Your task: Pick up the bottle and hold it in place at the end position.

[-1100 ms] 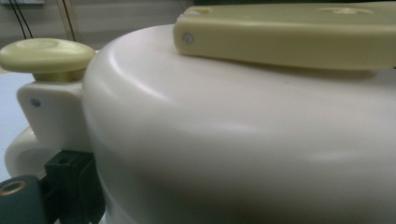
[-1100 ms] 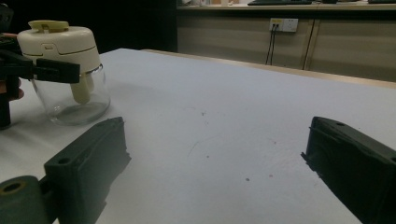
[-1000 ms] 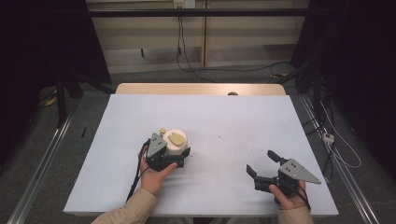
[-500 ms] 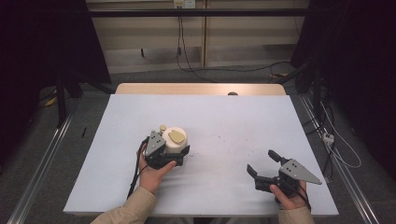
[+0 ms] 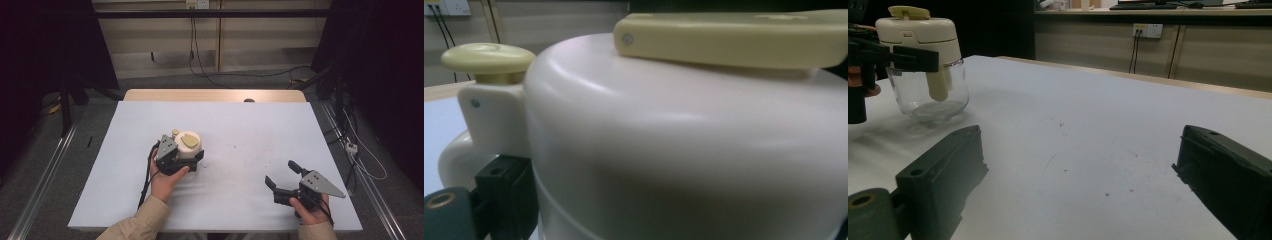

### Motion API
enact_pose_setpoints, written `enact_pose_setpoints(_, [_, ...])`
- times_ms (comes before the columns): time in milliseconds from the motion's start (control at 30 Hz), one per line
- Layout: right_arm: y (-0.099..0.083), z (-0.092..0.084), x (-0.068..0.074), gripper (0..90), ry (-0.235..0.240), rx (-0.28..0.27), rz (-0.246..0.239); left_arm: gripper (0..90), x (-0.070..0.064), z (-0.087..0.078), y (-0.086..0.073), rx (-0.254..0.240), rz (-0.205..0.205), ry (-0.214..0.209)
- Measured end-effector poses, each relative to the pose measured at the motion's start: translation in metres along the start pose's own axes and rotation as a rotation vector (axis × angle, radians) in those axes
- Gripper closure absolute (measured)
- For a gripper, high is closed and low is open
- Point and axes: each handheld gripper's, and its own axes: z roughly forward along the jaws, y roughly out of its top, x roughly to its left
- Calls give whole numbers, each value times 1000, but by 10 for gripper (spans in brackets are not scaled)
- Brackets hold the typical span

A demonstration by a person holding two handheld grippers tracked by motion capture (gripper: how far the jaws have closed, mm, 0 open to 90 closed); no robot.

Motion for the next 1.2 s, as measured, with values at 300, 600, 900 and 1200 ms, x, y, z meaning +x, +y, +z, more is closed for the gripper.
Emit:
enact_pose_setpoints(300, [0,0,0,46,-1,0,4,62,3,5,3,-5,-9,5])
enact_pose_setpoints(600, [0,0,0,47,-2,1,3,62,4,10,7,-7,-3,3])
enact_pose_setpoints(900, [0,-1,-1,47,0,1,0,62,5,15,11,-3,0,-2])
enact_pose_setpoints(1200, [0,-1,-1,46,-4,1,2,63,4,20,13,4,-2,-8])
